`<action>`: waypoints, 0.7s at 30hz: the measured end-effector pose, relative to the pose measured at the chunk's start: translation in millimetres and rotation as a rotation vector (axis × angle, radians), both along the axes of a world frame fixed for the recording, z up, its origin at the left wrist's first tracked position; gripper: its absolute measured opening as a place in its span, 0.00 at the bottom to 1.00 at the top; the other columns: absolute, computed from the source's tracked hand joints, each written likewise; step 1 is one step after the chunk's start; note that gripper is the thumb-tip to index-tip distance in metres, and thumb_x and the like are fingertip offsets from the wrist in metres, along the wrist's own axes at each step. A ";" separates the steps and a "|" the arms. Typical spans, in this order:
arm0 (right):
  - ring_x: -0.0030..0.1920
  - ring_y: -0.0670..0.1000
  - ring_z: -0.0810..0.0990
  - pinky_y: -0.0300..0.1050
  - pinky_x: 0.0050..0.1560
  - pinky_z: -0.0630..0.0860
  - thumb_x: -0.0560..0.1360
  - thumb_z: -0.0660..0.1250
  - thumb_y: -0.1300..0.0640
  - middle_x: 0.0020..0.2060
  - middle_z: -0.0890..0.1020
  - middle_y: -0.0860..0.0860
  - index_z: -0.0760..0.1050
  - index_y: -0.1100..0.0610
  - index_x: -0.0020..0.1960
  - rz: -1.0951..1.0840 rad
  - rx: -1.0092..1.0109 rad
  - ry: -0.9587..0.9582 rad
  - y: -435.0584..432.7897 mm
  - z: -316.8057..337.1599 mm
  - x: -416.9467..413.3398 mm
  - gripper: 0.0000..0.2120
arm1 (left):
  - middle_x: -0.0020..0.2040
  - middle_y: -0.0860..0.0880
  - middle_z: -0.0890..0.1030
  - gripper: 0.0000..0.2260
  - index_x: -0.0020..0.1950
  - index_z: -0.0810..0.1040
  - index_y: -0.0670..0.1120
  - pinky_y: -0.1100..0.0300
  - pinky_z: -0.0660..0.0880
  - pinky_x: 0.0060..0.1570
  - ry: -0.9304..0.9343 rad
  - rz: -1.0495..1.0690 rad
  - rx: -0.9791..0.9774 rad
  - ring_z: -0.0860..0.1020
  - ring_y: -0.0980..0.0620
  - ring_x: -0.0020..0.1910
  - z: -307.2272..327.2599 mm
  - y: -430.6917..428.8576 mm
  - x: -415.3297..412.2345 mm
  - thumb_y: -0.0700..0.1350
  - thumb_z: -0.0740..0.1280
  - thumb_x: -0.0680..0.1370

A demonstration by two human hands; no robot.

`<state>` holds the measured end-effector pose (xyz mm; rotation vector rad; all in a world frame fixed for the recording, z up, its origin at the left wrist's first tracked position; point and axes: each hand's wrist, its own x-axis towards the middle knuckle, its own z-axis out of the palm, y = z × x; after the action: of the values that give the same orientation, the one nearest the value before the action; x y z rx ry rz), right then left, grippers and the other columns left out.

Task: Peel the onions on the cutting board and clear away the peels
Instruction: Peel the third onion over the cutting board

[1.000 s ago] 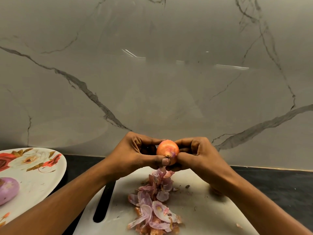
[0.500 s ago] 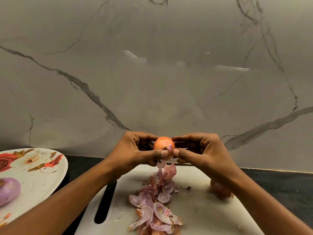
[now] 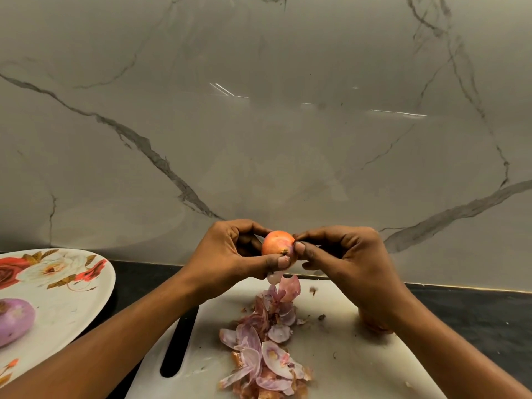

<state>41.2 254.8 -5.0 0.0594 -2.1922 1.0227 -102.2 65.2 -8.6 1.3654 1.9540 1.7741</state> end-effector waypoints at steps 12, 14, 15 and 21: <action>0.49 0.62 0.90 0.48 0.48 0.88 0.78 0.72 0.56 0.48 0.89 0.62 0.82 0.64 0.61 0.157 -0.592 -0.379 -8.2 23.7 5.9 0.15 | 0.52 0.46 0.88 0.28 0.65 0.81 0.47 0.50 0.86 0.50 0.090 -0.055 0.059 0.88 0.44 0.48 0.8 -1.9 -6.0 0.37 0.83 0.67; 0.52 0.65 0.89 0.50 0.51 0.87 0.80 0.69 0.50 0.51 0.88 0.64 0.81 0.63 0.63 0.227 -0.684 -0.458 -11.8 23.3 6.4 0.19 | 0.54 0.48 0.87 0.27 0.64 0.82 0.48 0.50 0.86 0.50 0.164 -0.045 0.061 0.88 0.45 0.51 -2.2 -0.5 -7.9 0.36 0.83 0.68; 0.53 0.65 0.88 0.50 0.53 0.87 0.80 0.69 0.50 0.52 0.88 0.64 0.81 0.63 0.63 0.255 -0.701 -0.472 -12.8 22.5 6.4 0.19 | 0.55 0.50 0.87 0.26 0.64 0.83 0.48 0.51 0.86 0.50 0.203 -0.035 0.062 0.87 0.46 0.52 -3.5 0.1 -8.1 0.37 0.83 0.68; 0.52 0.62 0.89 0.44 0.49 0.87 0.71 0.77 0.58 0.53 0.88 0.61 0.81 0.61 0.64 0.247 -0.671 -0.422 -9.6 21.1 6.4 0.22 | 0.55 0.52 0.87 0.23 0.62 0.83 0.47 0.51 0.86 0.51 0.221 -0.088 0.029 0.87 0.48 0.55 -3.7 -0.2 -8.3 0.34 0.82 0.70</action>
<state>47.7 245.3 16.1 -0.2159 -2.1060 2.0152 -110.6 65.0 -12.3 1.6946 1.9439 1.6816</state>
